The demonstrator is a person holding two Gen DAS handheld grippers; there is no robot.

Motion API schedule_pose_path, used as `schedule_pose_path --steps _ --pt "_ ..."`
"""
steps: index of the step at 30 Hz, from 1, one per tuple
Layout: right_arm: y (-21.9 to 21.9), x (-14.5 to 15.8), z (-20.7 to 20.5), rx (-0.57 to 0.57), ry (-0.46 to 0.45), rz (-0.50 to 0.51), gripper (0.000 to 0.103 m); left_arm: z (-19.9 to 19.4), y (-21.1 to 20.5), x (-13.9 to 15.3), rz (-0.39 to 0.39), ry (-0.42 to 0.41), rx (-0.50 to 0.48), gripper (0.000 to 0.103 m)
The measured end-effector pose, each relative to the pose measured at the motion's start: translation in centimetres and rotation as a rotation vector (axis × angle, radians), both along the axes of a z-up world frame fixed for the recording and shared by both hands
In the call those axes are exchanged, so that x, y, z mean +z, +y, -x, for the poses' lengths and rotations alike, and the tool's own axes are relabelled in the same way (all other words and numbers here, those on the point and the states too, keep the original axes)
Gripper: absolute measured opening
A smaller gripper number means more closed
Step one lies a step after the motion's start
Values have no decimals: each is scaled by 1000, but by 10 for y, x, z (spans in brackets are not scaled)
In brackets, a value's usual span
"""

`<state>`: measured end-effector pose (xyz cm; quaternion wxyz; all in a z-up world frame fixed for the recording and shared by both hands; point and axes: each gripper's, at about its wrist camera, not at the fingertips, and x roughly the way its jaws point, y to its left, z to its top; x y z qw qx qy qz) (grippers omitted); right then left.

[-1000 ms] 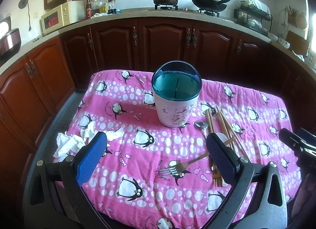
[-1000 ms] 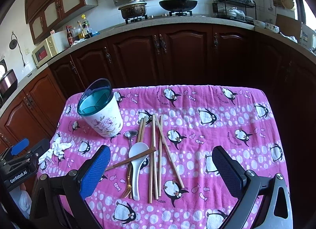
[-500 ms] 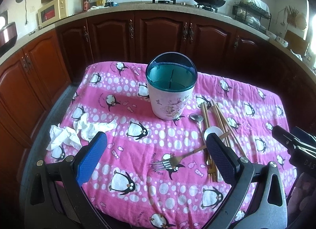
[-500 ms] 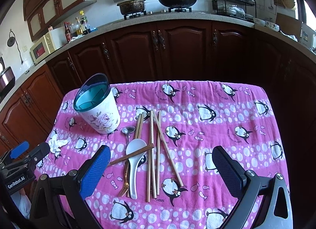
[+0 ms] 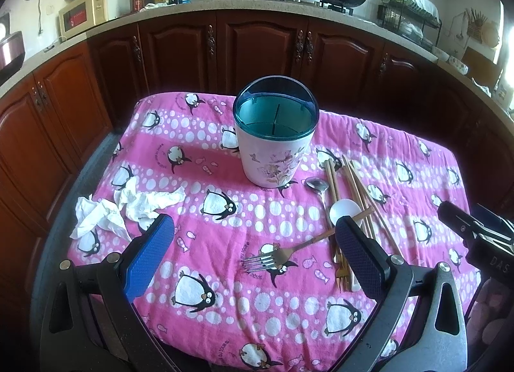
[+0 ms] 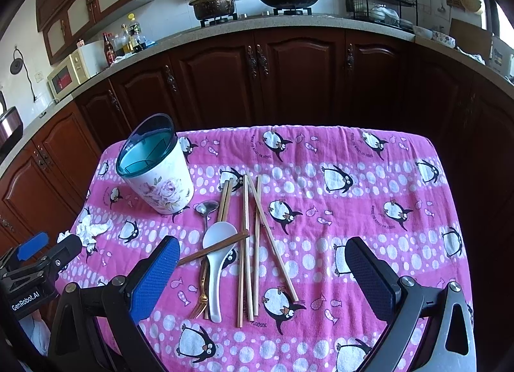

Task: Organize utensils
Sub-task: 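Move both tools over the table toward the scattered utensils, then close the left gripper on the silver fork's handle and lift it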

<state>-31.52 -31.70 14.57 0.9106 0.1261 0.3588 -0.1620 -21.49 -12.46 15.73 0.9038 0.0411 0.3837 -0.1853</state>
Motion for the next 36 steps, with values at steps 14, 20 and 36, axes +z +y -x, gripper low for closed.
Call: schedule_pose_path --steps 14,20,36 --pt "-4 -13 -3 27 37 -3 102 -24 39 -27 77 181 47 101" --pt "-2 -24 -7 67 54 -25 100 -34 55 -43 114 252 82 96" --pt "0 -42 -15 103 103 -42 97 -33 23 -111 161 480 89 76"
